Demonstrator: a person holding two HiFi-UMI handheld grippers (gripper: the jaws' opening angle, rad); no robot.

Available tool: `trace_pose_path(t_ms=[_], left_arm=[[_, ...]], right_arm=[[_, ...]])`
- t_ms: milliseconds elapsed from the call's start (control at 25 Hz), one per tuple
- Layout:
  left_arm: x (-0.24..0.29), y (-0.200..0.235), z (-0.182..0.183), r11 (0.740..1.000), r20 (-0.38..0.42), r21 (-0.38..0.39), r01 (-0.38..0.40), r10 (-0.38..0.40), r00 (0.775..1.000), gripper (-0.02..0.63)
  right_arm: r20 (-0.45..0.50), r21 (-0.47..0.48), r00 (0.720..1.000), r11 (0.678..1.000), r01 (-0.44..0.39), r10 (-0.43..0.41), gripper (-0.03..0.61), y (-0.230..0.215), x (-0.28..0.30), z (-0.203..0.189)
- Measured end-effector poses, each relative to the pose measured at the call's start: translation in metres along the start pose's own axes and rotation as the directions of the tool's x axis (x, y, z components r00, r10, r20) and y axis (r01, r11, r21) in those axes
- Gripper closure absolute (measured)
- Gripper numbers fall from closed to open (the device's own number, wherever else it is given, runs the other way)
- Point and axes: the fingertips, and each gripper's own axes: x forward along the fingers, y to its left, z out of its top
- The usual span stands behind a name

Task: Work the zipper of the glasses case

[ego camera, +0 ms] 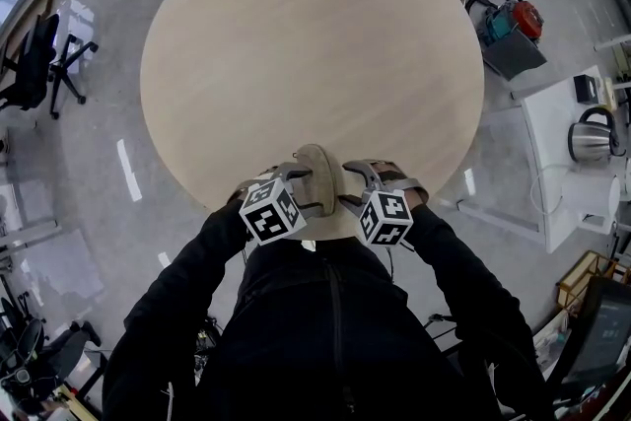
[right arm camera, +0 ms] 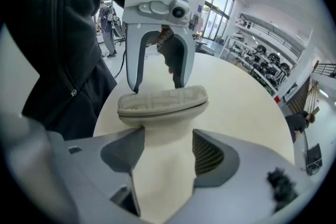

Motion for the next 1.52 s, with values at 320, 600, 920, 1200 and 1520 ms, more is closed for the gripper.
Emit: trace_pose_path(t_ms=[320, 600, 920, 1200, 1520], left_arm=[[-0.016, -0.015, -0.009, 0.942, 0.091, -0.316, 0.113, -0.089, 0.992, 0.183], [-0.01, -0.016, -0.029, 0.989, -0.062, -0.146, 0.009, -0.019, 0.998, 0.175], [0.005, 0.003, -0.038, 0.985, -0.18, 0.071, -0.155, 0.166, 0.97, 0.158], [0.009, 0.016, -0.04, 0.96, -0.158, -0.009, -0.281, 0.276, 0.948, 0.17], [0.0, 0.007, -0.057, 0.987, -0.113, 0.104, -0.121, 0.132, 0.985, 0.252]], right_arm=[[0.092, 0.029, 0.996, 0.999, -0.024, 0.022, 0.284, 0.017, 0.002, 0.038], [0.116, 0.082, 0.993, 0.996, -0.021, 0.011, 0.284, 0.015, 0.01, 0.064], [0.074, 0.23, 0.997, 0.973, -0.033, 0.016, 0.284, 0.001, 0.013, 0.068], [0.144, 0.432, 0.99, 0.9, -0.062, -0.001, 0.284, -0.011, 0.012, 0.082], [0.117, 0.297, 0.992, 0.955, 0.001, -0.038, 0.284, -0.017, -0.012, 0.061]])
